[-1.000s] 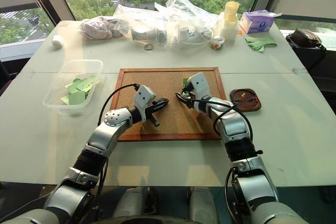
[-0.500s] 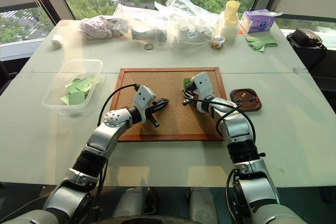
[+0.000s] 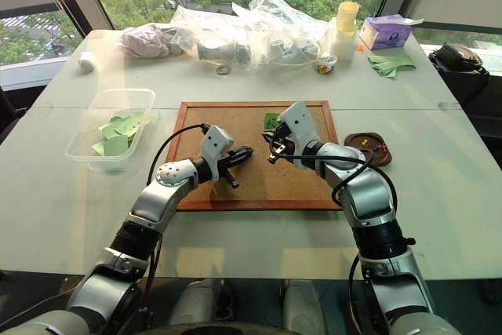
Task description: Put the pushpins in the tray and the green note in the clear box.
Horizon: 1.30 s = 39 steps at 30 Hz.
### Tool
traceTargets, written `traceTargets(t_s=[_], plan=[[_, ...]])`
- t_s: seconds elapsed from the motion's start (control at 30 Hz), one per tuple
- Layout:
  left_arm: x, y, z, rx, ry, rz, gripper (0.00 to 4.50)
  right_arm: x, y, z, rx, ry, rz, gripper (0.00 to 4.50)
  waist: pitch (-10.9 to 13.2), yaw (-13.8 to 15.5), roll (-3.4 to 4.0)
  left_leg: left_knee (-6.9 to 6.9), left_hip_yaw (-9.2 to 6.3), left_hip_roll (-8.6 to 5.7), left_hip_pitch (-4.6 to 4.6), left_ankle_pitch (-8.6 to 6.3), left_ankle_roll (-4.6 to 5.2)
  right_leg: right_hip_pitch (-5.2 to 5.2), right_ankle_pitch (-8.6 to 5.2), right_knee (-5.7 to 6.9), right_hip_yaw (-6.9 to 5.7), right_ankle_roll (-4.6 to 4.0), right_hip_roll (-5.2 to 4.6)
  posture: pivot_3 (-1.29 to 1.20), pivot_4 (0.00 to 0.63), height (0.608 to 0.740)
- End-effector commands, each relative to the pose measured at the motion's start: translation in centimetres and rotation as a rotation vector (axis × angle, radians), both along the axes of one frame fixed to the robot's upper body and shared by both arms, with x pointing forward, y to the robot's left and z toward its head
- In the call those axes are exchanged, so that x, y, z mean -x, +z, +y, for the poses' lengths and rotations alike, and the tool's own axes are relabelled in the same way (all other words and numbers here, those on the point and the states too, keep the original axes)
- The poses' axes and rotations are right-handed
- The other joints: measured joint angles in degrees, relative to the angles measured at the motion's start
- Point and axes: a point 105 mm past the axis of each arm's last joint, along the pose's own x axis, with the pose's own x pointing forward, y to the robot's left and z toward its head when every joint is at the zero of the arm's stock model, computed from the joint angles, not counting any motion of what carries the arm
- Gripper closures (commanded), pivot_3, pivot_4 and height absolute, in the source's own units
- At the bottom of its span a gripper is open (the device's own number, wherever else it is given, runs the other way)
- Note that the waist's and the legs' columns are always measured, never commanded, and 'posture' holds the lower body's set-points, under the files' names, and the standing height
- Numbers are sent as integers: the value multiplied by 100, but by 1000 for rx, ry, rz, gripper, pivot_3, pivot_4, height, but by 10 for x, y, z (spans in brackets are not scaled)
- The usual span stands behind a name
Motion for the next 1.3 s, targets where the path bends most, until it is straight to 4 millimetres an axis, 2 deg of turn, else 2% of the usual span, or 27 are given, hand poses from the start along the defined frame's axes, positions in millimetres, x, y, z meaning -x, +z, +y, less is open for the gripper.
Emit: traceTargets(t_s=[0.03,0.17,0.2,0.3,0.4,0.67,0.83,0.97,1.13,1.3], plan=[[-9,35,2,141,3,-8,2449,8,6,2,39,36,-47,4500,3,2,-5,0,0,-2,-7,0,0,-6,0,-1,0,0,0,0,150,740],[-14,58,1,236,-2,2,361,10,6,1,60,44,-56,4500,14,8,-23,-1,2,-7,-20,-1,2,-18,0,-4,-1,1,0,0,150,740],[-15,63,0,266,-4,13,30,10,6,1,64,47,-58,4500,15,9,-24,-1,3,-7,-21,-1,2,-18,0,-5,-1,1,1,0,150,740],[-17,74,-1,357,-23,57,30,11,6,2,70,52,-63,4500,18,4,-28,-1,2,-7,-20,-1,2,-16,0,-6,-2,1,1,0,150,740],[-15,77,-5,396,-60,101,30,11,7,3,96,58,-82,4500,18,0,-29,-1,2,-7,-19,0,0,-16,-1,-6,-2,2,4,0,150,740],[-12,58,-22,389,-118,196,30,14,12,9,100,77,-97,4500,19,6,-31,1,8,-9,-19,1,-2,-15,-1,-6,-2,3,5,0,150,740],[-12,54,-28,384,-142,214,30,16,13,11,104,84,-104,4500,21,5,-34,1,10,-9,-19,2,-4,-15,-1,-6,-2,3,6,0,150,740],[-13,54,-31,411,-150,226,1731,18,14,11,105,84,-106,4500,21,7,-34,1,10,-10,-19,2,-4,-14,-1,-7,-2,3,6,0,150,740],[-12,56,-32,444,-170,255,4384,18,15,11,107,80,-109,4500,21,1,-34,0,11,-10,-19,3,-6,-15,-1,-7,-2,3,7,0,150,740],[-14,56,-30,434,-150,249,4472,17,18,8,109,61,-121,4500,21,7,-35,0,10,-9,-19,3,-6,-15,-1,-7,-2,3,8,0,150,740]])
